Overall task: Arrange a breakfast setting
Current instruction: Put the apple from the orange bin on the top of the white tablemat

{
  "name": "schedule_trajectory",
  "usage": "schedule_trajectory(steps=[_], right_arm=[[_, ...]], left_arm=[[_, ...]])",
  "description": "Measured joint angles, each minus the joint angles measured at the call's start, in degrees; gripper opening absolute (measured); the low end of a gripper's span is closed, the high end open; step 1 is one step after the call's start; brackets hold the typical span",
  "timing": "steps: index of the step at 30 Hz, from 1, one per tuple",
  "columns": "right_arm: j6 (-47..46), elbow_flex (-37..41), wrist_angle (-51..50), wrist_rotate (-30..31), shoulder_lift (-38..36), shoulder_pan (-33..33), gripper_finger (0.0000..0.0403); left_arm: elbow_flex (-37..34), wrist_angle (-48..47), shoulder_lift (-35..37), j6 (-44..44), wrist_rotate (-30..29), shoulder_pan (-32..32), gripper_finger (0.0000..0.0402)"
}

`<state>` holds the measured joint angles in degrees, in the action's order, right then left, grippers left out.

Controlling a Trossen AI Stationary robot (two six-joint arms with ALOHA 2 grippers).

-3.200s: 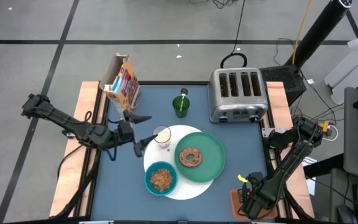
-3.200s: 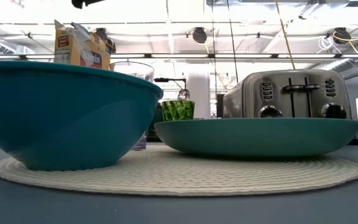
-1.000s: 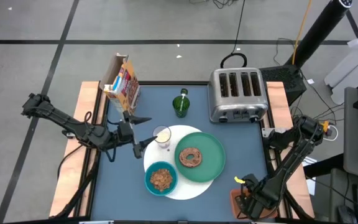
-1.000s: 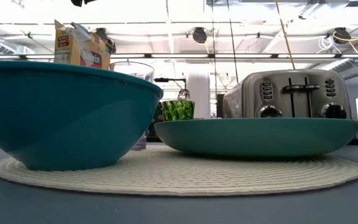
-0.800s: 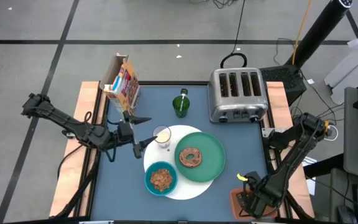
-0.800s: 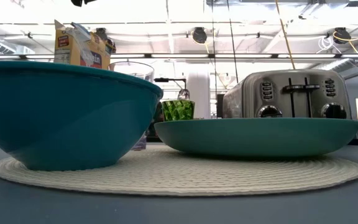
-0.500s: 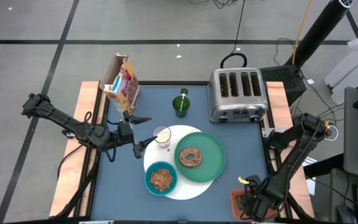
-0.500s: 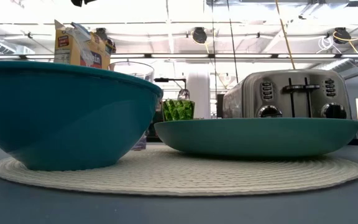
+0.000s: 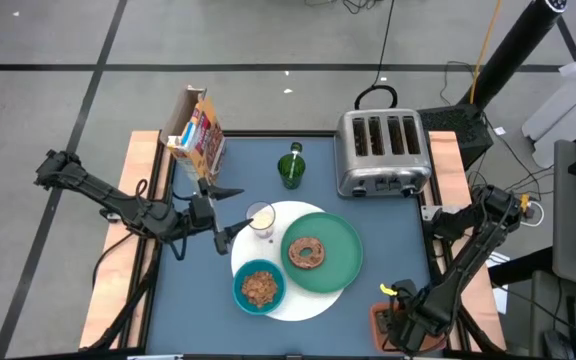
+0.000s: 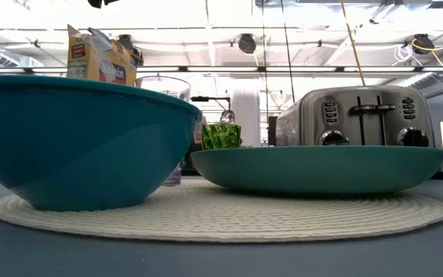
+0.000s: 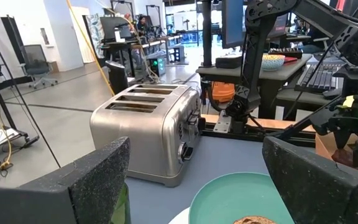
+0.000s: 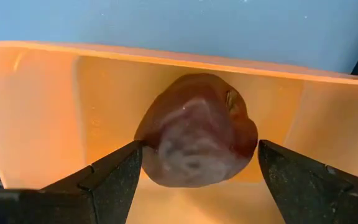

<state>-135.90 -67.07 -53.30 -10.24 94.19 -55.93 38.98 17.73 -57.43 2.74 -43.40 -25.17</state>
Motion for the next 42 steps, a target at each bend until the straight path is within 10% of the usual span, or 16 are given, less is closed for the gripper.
schedule_trajectory(steps=[42], right_arm=[[5.69, -0.04, 2.98, 13.2, 2.03, 0.73, 0.0305]], left_arm=[[0.0, -1.26, 0.0, 0.0, -0.02, 0.02, 0.0372]])
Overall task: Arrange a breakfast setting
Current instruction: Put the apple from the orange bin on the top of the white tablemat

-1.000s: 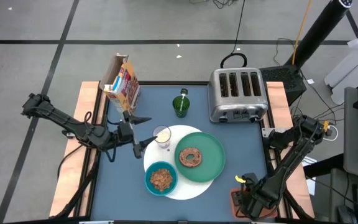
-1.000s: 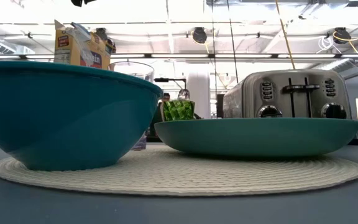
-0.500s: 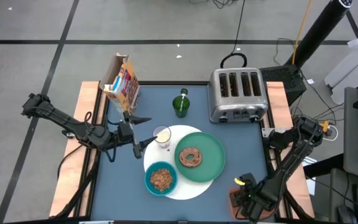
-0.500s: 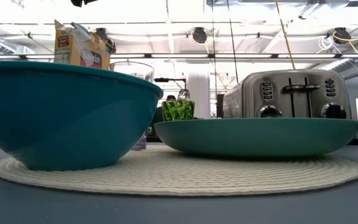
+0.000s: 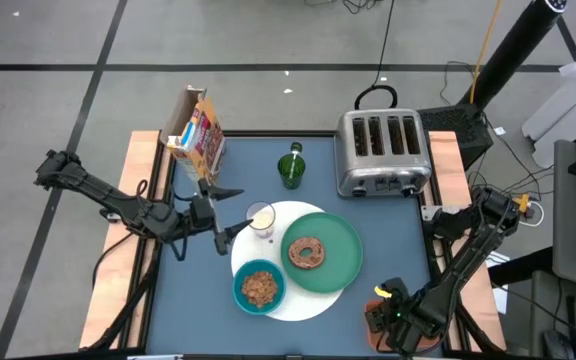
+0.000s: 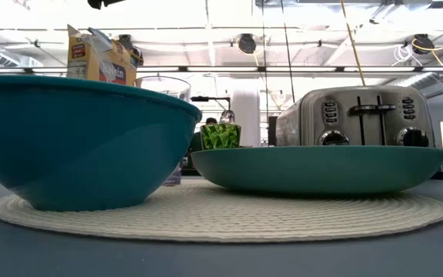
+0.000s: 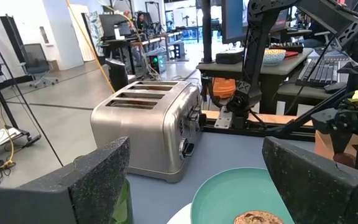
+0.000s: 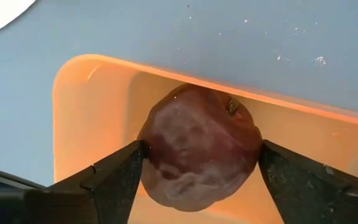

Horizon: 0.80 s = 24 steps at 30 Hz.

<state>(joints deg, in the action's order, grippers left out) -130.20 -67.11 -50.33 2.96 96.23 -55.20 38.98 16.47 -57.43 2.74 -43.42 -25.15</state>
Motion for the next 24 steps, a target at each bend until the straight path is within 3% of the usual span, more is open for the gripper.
schedule_trajectory(steps=[10, 24], right_arm=[[-1.13, 0.02, -0.04, -0.15, 0.0, 0.0, 0.0241], [-0.57, 0.13, -0.13, -0.24, -1.4, -0.02, 0.0236]], left_arm=[[0.0, 0.0, 0.0, 0.0, 0.0, 0.0, 0.0372], [0.0, 0.02, 0.0, 0.0, 0.0, 0.0, 0.0372]])
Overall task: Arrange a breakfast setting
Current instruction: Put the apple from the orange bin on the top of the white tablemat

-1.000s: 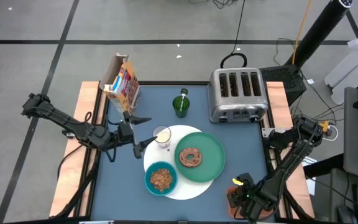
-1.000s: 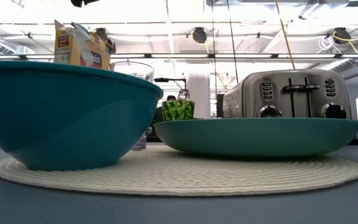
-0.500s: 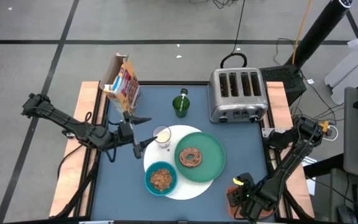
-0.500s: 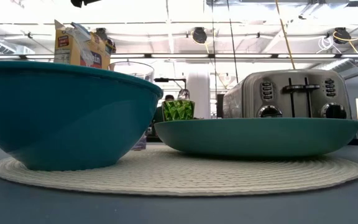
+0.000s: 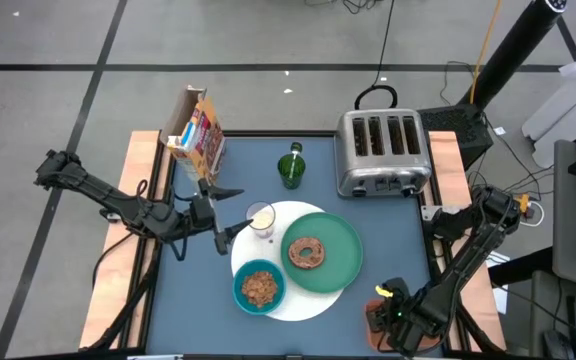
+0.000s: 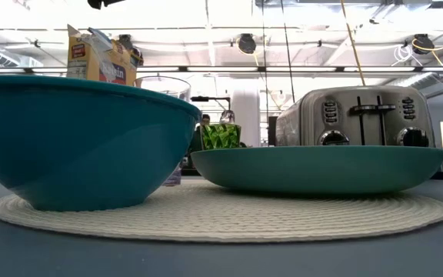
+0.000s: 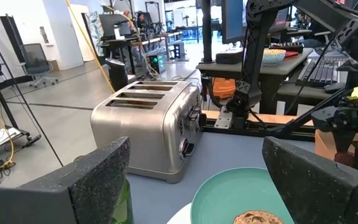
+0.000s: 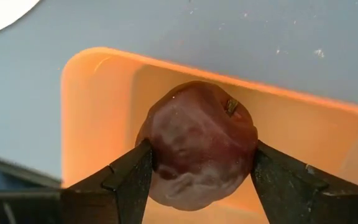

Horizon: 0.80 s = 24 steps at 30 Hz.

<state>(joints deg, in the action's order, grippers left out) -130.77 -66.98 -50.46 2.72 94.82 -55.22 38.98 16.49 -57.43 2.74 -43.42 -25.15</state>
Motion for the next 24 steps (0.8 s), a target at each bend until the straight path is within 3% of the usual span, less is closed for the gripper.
schedule_trajectory(steps=[11, 14, 17, 24], right_arm=[[1.72, 0.0, -0.17, 0.3, -8.44, -0.02, 0.0237], [2.99, 0.0, -0.09, 3.01, -11.39, -0.02, 0.0237], [4.76, -0.02, -0.09, 9.84, -14.33, -0.01, 0.0237], [17.0, -0.04, 0.04, 35.16, -19.11, 1.62, 0.0237]], left_arm=[[0.0, 0.0, 0.0, 0.0, 0.0, 0.0, 0.0372], [0.0, 0.0, 0.0, 0.0, 0.0, 0.0, 0.0372], [0.0, 0.0, 0.0, -0.01, 0.0, 0.0, 0.0372], [0.0, 0.01, 0.0, 0.0, 0.0, 0.0, 0.0372]])
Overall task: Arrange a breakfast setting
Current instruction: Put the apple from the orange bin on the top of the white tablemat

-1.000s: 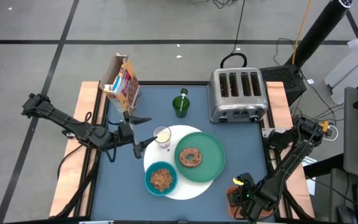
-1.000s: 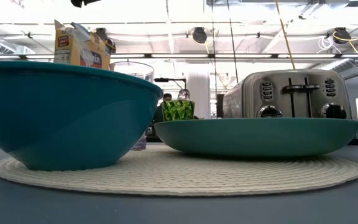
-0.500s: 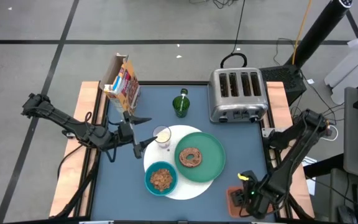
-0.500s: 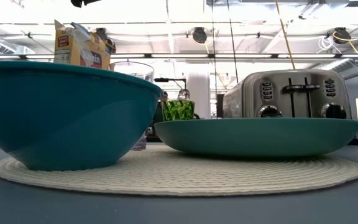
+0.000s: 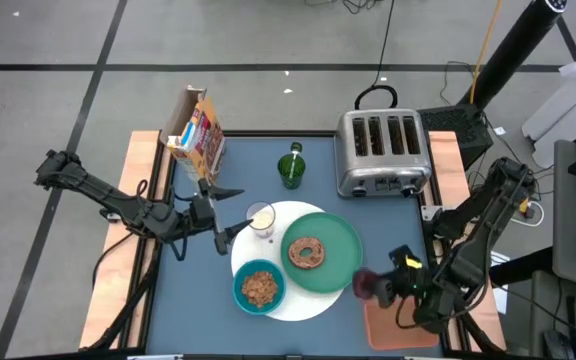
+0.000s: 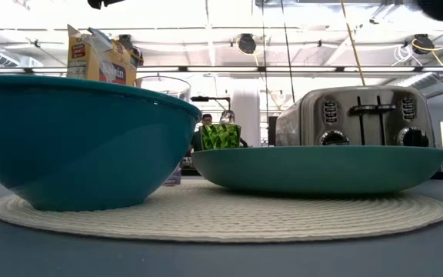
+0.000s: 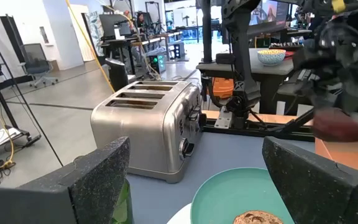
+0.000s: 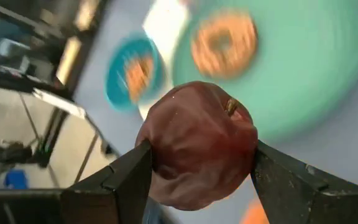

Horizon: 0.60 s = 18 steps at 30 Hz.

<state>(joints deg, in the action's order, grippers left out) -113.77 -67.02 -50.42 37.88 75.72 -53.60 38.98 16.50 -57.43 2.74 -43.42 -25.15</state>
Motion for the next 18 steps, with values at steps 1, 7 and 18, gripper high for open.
schedule_trajectory(steps=[1, 7, 18], right_arm=[[2.88, 0.0, -0.02, 2.83, -0.24, 0.53, 0.0237], [19.99, 0.0, 0.02, 11.6, -0.36, 5.01, 0.0237], [47.87, 0.0, 3.9, 12.03, -0.36, 15.54, 0.0237]], left_arm=[[0.0, 0.01, 0.0, -0.02, 0.0, 0.0, 0.0372], [0.0, 0.01, 0.0, -0.22, 0.0, 0.0, 0.0372], [0.0, 0.01, 0.0, -0.05, 0.0, 0.0, 0.0372]])
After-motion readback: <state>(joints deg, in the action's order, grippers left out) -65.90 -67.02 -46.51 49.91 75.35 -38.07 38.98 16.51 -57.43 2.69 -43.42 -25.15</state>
